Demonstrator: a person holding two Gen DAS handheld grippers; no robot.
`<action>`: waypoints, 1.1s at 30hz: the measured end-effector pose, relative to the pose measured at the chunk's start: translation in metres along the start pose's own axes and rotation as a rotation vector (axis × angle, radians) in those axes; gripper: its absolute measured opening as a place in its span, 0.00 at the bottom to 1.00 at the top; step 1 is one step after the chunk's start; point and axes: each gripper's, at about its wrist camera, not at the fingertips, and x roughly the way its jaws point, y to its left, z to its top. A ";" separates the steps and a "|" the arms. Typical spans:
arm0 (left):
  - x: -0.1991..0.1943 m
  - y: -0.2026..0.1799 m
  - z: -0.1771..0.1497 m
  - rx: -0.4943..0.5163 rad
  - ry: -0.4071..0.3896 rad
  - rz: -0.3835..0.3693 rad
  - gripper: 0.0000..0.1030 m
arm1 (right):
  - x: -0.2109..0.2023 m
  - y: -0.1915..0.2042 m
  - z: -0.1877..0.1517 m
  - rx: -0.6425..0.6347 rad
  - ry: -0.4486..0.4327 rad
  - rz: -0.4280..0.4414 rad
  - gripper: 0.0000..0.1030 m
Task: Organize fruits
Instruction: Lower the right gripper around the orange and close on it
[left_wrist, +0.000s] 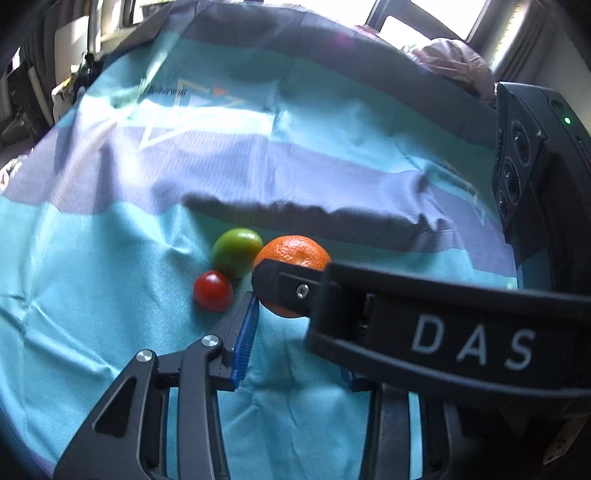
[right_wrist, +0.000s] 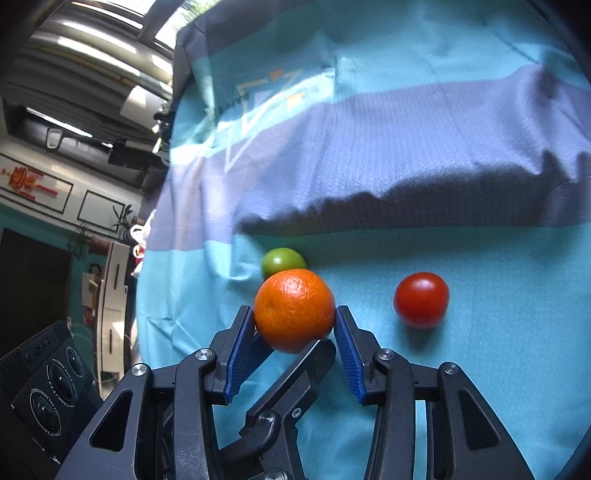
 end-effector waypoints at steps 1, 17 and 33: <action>-0.008 -0.006 -0.002 0.024 -0.023 0.003 0.37 | -0.006 0.003 -0.003 -0.005 -0.013 0.000 0.46; -0.047 -0.033 -0.015 0.150 -0.079 -0.099 0.31 | -0.096 -0.026 -0.043 0.064 -0.212 -0.043 0.39; 0.018 -0.002 -0.008 0.085 0.102 -0.069 0.39 | 0.001 -0.030 0.002 0.091 0.021 -0.095 0.41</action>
